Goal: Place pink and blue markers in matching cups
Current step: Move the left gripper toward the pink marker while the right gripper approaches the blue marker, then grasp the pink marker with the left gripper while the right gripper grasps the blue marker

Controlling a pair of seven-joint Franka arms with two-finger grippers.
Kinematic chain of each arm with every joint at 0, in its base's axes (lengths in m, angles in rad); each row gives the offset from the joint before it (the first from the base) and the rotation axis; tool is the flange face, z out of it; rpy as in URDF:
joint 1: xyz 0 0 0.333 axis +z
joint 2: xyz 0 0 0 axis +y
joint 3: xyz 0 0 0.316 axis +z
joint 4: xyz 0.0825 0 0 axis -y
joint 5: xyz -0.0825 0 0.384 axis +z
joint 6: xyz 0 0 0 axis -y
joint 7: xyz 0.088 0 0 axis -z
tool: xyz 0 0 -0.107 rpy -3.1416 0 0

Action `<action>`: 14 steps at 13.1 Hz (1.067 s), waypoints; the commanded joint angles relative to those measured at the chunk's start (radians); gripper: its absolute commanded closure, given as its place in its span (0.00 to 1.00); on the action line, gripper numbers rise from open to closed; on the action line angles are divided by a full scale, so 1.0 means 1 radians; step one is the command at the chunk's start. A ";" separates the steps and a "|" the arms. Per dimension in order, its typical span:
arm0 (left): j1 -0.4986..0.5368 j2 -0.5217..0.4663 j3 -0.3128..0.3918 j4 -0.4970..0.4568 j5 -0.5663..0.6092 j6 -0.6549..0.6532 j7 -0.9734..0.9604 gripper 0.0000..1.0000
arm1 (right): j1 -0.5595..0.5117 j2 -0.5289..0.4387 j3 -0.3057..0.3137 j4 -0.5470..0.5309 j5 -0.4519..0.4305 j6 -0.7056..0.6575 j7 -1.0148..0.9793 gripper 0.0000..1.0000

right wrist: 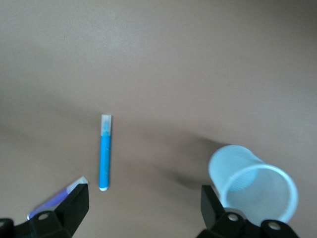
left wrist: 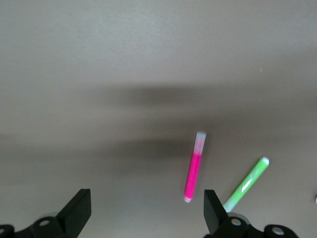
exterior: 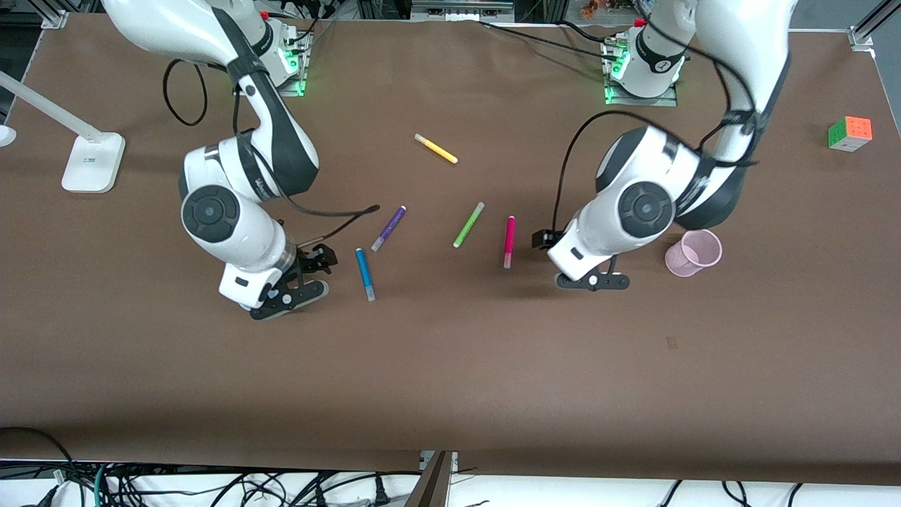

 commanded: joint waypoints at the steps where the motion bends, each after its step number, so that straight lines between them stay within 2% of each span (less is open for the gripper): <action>1: -0.053 0.085 0.002 0.012 0.068 0.084 -0.092 0.00 | 0.010 0.060 -0.002 0.025 0.023 0.050 -0.002 0.00; 3: -0.096 0.133 0.004 0.012 0.128 0.125 -0.132 0.00 | 0.014 0.102 -0.002 0.025 0.025 0.108 -0.002 0.00; 6: -0.131 0.165 0.005 0.003 0.140 0.153 -0.183 0.00 | 0.030 0.177 -0.002 0.025 0.016 0.209 -0.012 0.00; 7: -0.136 0.163 0.004 -0.023 0.151 0.170 -0.183 0.00 | 0.037 0.197 -0.003 0.024 0.016 0.248 -0.015 0.00; 9: -0.136 0.150 0.004 -0.124 0.159 0.284 -0.183 0.00 | 0.038 0.229 -0.003 0.024 0.016 0.283 -0.015 0.00; 11: -0.136 0.150 0.005 -0.184 0.160 0.383 -0.201 0.00 | 0.061 0.244 -0.002 0.024 0.017 0.297 -0.012 0.00; 14: -0.145 0.107 0.004 -0.239 0.160 0.392 -0.217 0.00 | 0.093 0.260 -0.002 0.024 0.017 0.323 -0.013 0.00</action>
